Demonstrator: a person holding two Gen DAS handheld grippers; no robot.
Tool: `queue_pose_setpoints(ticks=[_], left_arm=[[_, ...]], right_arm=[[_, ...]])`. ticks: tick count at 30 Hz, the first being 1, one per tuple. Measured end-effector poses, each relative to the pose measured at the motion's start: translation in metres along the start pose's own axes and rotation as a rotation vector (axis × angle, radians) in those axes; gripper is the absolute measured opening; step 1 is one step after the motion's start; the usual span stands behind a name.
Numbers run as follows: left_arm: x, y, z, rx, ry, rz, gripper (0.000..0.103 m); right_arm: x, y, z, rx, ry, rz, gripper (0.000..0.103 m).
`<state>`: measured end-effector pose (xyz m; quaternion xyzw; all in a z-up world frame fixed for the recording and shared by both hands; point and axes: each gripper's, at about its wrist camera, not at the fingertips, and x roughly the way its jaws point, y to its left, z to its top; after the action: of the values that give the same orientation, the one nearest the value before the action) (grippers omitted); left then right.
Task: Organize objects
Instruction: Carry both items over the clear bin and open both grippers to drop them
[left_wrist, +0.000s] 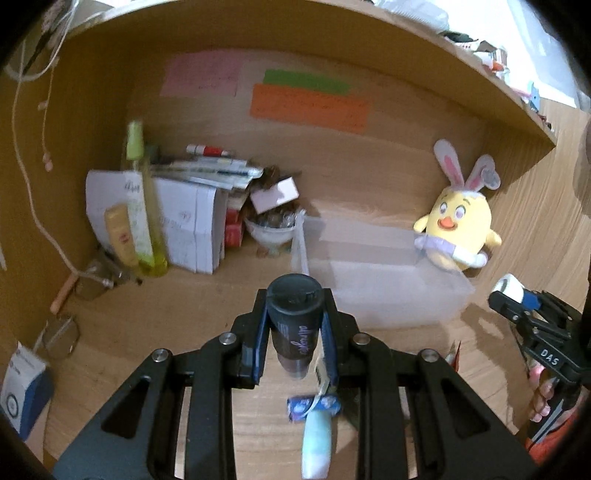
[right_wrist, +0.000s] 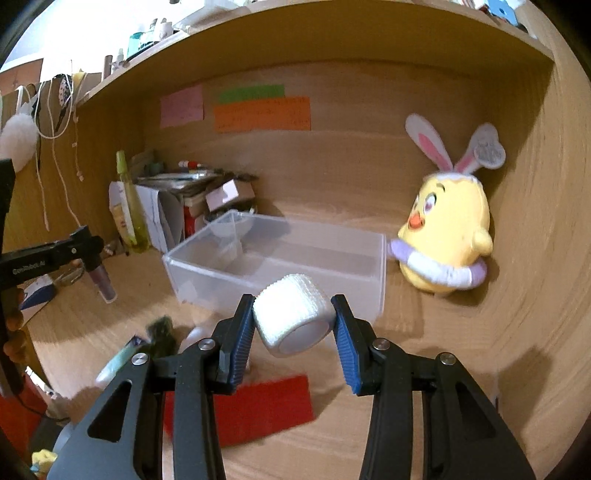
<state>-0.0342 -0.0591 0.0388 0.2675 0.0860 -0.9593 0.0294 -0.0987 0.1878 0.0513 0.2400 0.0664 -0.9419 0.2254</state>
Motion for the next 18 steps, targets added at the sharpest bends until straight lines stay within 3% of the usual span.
queue_pose_setpoints(ticks=[18], left_arm=[[0.041, -0.036, 0.057, 0.059, -0.017, -0.062, 0.025]], right_arm=[[0.044, 0.0, 0.072, -0.07, -0.039, -0.005, 0.038]])
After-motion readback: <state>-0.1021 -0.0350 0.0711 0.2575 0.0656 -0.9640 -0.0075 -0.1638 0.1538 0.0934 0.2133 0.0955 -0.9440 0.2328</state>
